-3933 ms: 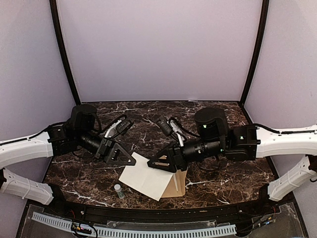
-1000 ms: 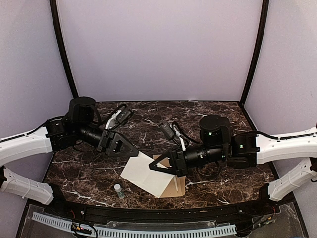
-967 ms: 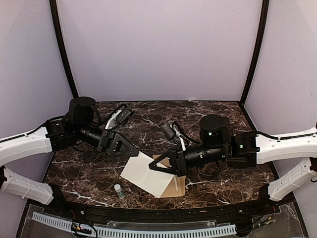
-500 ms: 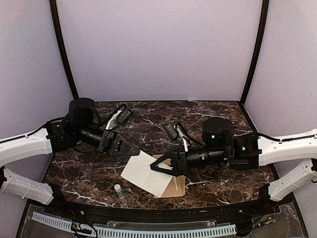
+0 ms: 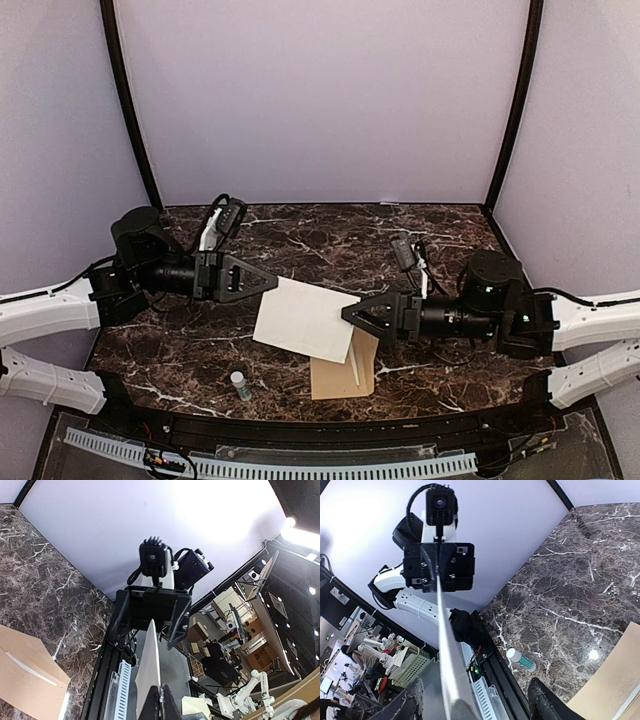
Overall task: Place the letter into the envelope and seal it
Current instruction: Fold the letter.
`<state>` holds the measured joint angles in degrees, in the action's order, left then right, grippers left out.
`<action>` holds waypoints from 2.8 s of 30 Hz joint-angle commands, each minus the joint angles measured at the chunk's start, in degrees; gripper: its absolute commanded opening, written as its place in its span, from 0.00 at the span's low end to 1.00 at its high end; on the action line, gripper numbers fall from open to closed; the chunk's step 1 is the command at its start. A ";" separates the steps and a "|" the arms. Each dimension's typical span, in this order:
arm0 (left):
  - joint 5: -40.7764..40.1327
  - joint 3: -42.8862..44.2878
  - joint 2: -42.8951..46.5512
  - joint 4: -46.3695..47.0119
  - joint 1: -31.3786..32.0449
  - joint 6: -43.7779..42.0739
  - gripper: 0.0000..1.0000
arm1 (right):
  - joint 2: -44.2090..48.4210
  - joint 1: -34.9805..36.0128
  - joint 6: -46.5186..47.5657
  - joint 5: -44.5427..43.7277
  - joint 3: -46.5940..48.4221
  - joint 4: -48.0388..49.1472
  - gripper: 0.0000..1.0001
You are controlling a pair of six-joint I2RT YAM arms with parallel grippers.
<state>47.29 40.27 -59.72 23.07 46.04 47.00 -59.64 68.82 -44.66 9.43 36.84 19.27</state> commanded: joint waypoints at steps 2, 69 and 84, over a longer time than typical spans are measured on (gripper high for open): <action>-0.02 -1.02 1.68 5.47 0.28 3.29 0.00 | 1.54 -1.10 -3.61 -2.31 -3.17 6.04 0.74; -23.02 11.49 3.41 -37.79 0.28 -18.47 0.72 | -1.13 -1.44 2.28 -4.93 7.14 -22.28 0.00; -13.74 10.68 -1.76 -27.52 12.02 -24.12 0.65 | -3.56 -1.37 9.18 14.10 12.17 -27.55 0.00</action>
<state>31.83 49.47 -58.06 -5.61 53.52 26.68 -62.41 67.70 -37.89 17.85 46.28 -7.99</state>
